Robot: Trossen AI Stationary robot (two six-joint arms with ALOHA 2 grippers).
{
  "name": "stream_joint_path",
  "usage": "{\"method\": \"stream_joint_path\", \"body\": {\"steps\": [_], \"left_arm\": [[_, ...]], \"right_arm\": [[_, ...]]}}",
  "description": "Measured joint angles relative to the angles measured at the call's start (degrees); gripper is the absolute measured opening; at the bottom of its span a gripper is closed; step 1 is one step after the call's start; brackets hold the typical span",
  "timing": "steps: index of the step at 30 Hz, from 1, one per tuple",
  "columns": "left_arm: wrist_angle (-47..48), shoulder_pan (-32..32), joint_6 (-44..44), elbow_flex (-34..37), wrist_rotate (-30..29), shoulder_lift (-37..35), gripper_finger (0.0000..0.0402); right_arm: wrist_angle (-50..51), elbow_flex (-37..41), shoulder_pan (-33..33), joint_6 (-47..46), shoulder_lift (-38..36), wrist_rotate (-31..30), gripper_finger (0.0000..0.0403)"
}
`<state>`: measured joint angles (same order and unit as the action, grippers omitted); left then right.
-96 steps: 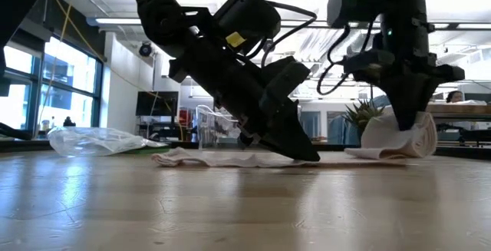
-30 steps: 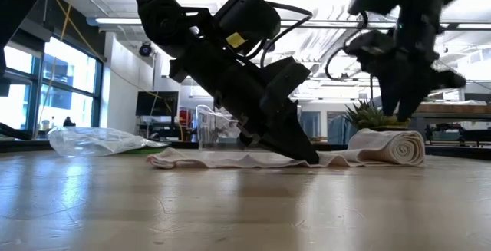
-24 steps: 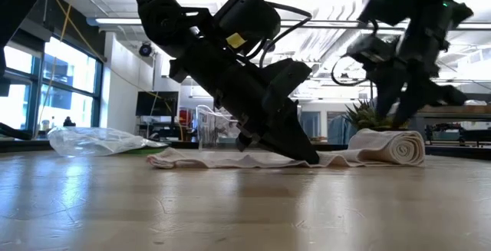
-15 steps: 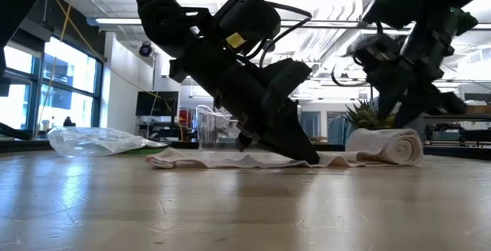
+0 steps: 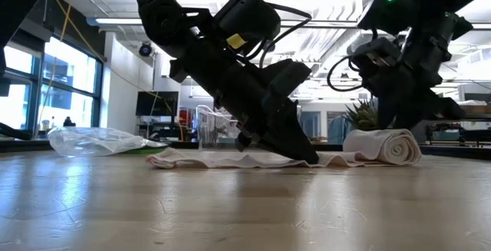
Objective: Roll bandage
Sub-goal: Roll the bandage
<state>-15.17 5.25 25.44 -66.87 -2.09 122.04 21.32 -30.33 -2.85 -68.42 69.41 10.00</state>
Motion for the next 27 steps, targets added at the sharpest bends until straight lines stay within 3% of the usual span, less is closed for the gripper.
{"method": "stream_joint_path", "body": {"steps": [10, 12, 15, 18, 23, 27], "left_arm": [[0.22, -0.01, 0.02, 0.00, 0.00, 0.00, 0.0000], [0.25, -0.01, 0.02, 0.00, -0.01, 0.00, 0.0000], [0.27, -0.03, 0.02, 0.00, -0.02, 0.00, 0.0000], [0.29, -0.07, 0.02, 0.00, -0.02, 0.00, 0.0000], [0.31, -0.39, -0.73, 0.00, -0.02, 0.00, 0.0000], [1.07, -0.43, -7.91, -0.54, 1.98, -0.02, 0.0000]], "right_arm": [[-1.52, 0.00, 0.00, 0.13, 4.84, 0.91, 0.0111], [-2.11, -0.03, 0.00, 0.11, 4.83, 0.51, 0.0091], [-2.18, -0.04, 0.00, -0.52, 3.73, -0.29, 0.0025], [-2.06, -0.11, 0.00, -1.12, 2.07, 0.00, 0.0010], [6.69, -4.62, 1.32, 0.57, 1.02, -0.09, 0.0002], [16.90, -9.74, 2.54, 3.73, 1.02, -1.73, 0.0001]]}}
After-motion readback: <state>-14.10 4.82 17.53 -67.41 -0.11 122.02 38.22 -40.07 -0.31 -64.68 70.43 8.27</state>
